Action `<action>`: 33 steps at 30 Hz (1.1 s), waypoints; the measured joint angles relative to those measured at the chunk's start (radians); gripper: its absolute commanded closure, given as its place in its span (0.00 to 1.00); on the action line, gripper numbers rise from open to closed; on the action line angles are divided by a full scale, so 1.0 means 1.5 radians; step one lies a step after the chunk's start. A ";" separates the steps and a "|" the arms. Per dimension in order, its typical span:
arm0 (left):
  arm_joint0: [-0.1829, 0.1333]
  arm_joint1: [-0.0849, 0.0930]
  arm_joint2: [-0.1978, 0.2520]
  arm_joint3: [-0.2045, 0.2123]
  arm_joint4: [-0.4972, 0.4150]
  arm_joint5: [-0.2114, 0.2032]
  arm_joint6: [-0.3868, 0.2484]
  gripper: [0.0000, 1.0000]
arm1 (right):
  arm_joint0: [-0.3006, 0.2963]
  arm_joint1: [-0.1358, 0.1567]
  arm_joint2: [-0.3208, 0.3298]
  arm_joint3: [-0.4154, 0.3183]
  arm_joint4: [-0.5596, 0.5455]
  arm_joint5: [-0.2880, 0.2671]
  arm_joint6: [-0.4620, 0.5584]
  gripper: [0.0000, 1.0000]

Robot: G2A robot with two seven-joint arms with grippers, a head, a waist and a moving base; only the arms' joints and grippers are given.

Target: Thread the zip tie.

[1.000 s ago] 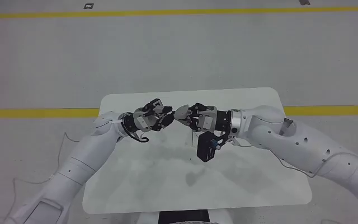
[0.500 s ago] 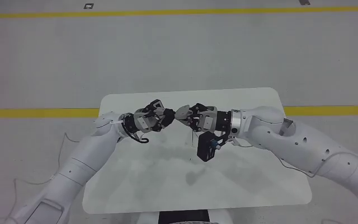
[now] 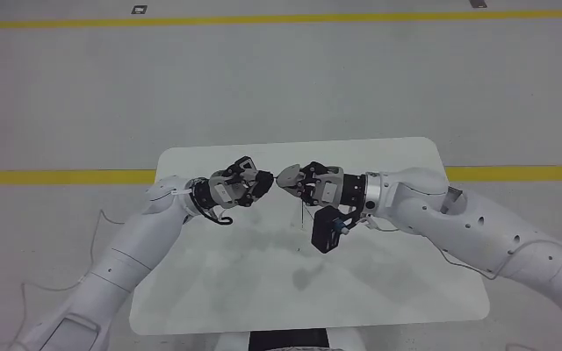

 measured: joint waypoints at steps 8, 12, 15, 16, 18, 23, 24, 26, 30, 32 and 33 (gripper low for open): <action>0.000 -0.002 -0.003 0.003 0.003 0.003 -0.002 0.91 | 0.001 0.001 0.000 0.001 0.000 -0.002 -0.002 1.00; -0.001 -0.003 -0.004 0.006 0.004 0.004 -0.004 0.91 | 0.004 0.000 -0.002 -0.002 0.000 -0.003 -0.001 1.00; -0.002 -0.004 -0.004 0.007 0.005 0.005 -0.005 0.91 | 0.006 -0.002 -0.005 -0.004 0.000 -0.003 0.000 1.00; -0.002 -0.004 -0.004 0.008 0.005 0.005 -0.005 0.91 | 0.007 -0.002 -0.005 -0.003 0.000 -0.003 0.000 1.00; -0.003 -0.005 -0.004 0.009 0.006 0.006 -0.005 0.93 | 0.008 -0.003 -0.007 -0.002 0.000 -0.003 -0.001 1.00; -0.003 -0.006 -0.005 0.012 0.008 0.007 -0.006 0.91 | 0.012 -0.005 -0.011 -0.001 0.000 -0.003 -0.003 1.00; -0.003 -0.006 -0.005 0.012 0.008 0.007 -0.007 0.91 | 0.013 -0.005 -0.012 -0.001 0.000 -0.003 -0.004 1.00; -0.003 -0.006 -0.005 0.012 0.009 0.008 -0.007 0.92 | 0.015 -0.006 -0.014 0.000 0.000 -0.003 -0.005 1.00; -0.003 -0.007 -0.005 0.013 0.012 0.009 -0.008 0.91 | 0.018 -0.007 -0.017 0.000 0.000 -0.003 -0.006 1.00; -0.003 -0.008 -0.005 0.012 0.013 0.009 -0.008 0.91 | 0.019 -0.007 -0.018 0.001 0.000 -0.002 -0.007 1.00; -0.003 -0.008 -0.005 0.012 0.013 0.009 -0.008 0.91 | 0.019 -0.007 -0.019 0.001 0.000 -0.002 -0.008 1.00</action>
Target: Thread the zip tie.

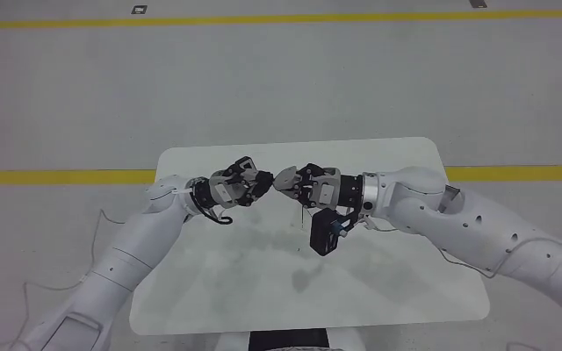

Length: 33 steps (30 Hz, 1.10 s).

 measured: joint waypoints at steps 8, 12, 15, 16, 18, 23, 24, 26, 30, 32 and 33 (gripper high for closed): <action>0.003 -0.001 -0.001 -0.002 0.004 0.002 0.000 1.00 | 0.001 0.000 -0.004 0.000 0.000 0.001 0.000 1.00; 0.004 -0.001 -0.002 -0.002 0.008 0.002 -0.001 1.00 | 0.001 0.001 -0.006 0.000 0.000 0.001 0.001 1.00; 0.005 0.000 -0.007 -0.004 0.016 -0.009 -0.005 1.00 | 0.001 0.002 -0.006 0.000 0.000 0.003 0.002 0.00; 0.005 0.000 -0.009 -0.006 0.019 -0.015 -0.007 1.00 | 0.000 0.002 -0.006 0.000 0.000 0.004 0.003 0.00; 0.006 0.001 -0.015 -0.009 0.028 -0.029 -0.009 1.00 | -0.003 0.004 -0.005 0.000 0.000 0.008 0.005 0.00; 0.012 0.006 -0.034 -0.014 0.054 -0.062 -0.015 1.00 | -0.024 0.007 0.009 0.006 0.000 0.026 0.008 0.00; 0.013 0.007 -0.038 -0.015 0.060 -0.070 -0.018 1.00 | -0.031 0.008 0.014 0.008 0.003 0.029 0.008 0.00; 0.018 0.009 -0.047 -0.018 0.072 -0.091 -0.027 1.00 | -0.047 0.010 0.026 0.014 0.016 0.032 0.009 0.00; 0.028 0.013 -0.064 -0.022 0.094 -0.140 -0.045 1.00 | -0.077 0.015 0.051 0.026 0.070 0.013 0.021 0.00; 0.033 0.015 -0.068 -0.025 0.114 -0.173 -0.048 1.00 | -0.095 0.016 0.062 0.032 0.127 -0.006 0.020 0.00; 0.034 0.015 -0.068 -0.026 0.117 -0.179 -0.048 1.00 | -0.098 0.017 0.063 0.033 0.146 -0.010 0.019 0.00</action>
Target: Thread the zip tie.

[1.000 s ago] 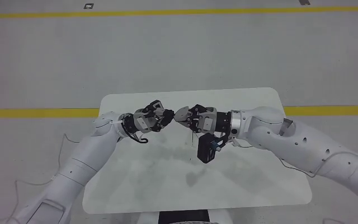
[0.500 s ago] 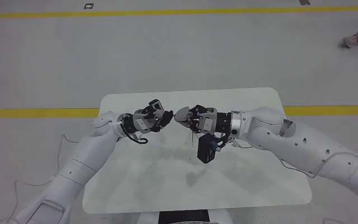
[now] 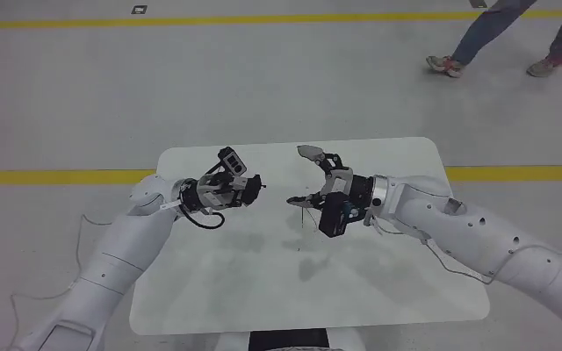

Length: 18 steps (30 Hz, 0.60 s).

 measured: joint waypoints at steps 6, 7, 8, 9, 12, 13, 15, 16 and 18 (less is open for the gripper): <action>0.000 0.000 0.000 0.000 -0.001 0.001 0.000 1.00 | 0.001 0.000 0.000 0.000 -0.010 0.001 0.000 0.00; 0.000 0.000 0.000 0.000 -0.001 0.001 0.000 1.00 | 0.001 0.000 0.000 0.000 -0.010 0.001 0.000 0.00; 0.000 0.000 0.000 0.000 -0.001 0.001 0.000 1.00 | 0.001 0.000 0.000 0.000 -0.009 0.001 0.000 0.00; 0.000 0.000 0.000 0.000 0.000 0.001 0.001 1.00 | 0.001 0.000 0.000 0.000 -0.009 0.001 0.000 0.00; 0.009 0.000 -0.002 0.026 0.031 -0.042 0.028 1.00 | 0.001 0.000 0.000 0.000 -0.009 0.001 0.000 0.00; 0.012 -0.001 -0.002 0.040 0.039 -0.065 0.030 1.00 | 0.001 0.000 0.000 0.000 -0.009 0.001 0.000 0.00; 0.017 -0.004 -0.006 0.078 0.023 -0.118 0.014 1.00 | 0.001 0.000 0.000 0.000 -0.009 0.001 0.000 0.00; 0.017 -0.005 -0.009 0.092 0.018 -0.144 0.006 1.00 | 0.001 0.000 0.000 0.000 -0.009 0.001 0.000 0.00; 0.016 -0.007 -0.012 0.120 0.022 -0.210 -0.001 1.00 | 0.001 0.000 0.000 0.000 -0.009 0.001 0.000 0.00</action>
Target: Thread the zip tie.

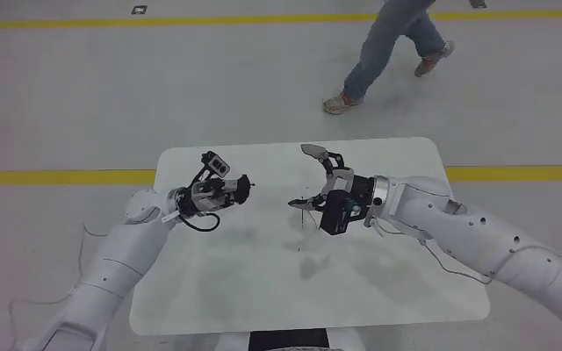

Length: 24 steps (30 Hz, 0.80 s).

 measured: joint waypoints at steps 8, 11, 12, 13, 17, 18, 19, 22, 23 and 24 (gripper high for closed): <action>0.019 -0.018 -0.084 -0.009 0.124 -0.027 0.001 1.00 | 0.000 0.000 0.000 0.000 0.000 0.000 0.000 0.00; 0.033 -0.035 -0.126 -0.016 0.167 -0.028 0.001 1.00 | 0.000 0.000 0.000 0.000 0.000 0.000 0.000 0.00; 0.036 -0.039 -0.135 -0.017 0.176 -0.028 0.001 1.00 | 0.000 0.000 0.000 0.000 0.000 0.000 0.000 0.00; 0.038 -0.043 -0.142 -0.018 0.182 -0.028 0.001 1.00 | 0.000 0.000 0.000 0.000 0.000 0.000 0.000 0.00; 0.040 -0.044 -0.144 -0.018 0.184 -0.028 0.001 1.00 | 0.000 0.000 0.000 0.000 0.000 0.000 0.000 0.00; 0.039 -0.044 -0.144 -0.018 0.184 -0.028 0.001 1.00 | 0.000 0.000 0.000 0.000 0.000 0.000 0.000 0.00; 0.039 -0.044 -0.144 -0.018 0.184 -0.028 0.001 1.00 | 0.000 0.000 0.000 0.000 0.000 0.000 0.000 0.00; 0.039 -0.044 -0.144 -0.018 0.184 -0.028 0.001 1.00 | 0.007 0.000 0.011 -0.005 -0.022 -0.039 0.038 0.00; 0.039 -0.044 -0.144 -0.018 0.184 -0.028 0.001 1.00 | 0.012 0.000 0.017 -0.008 -0.020 -0.070 0.067 0.00; 0.039 -0.044 -0.144 -0.018 0.184 -0.028 0.001 1.00 | 0.016 0.001 0.017 -0.010 -0.012 -0.091 0.091 0.00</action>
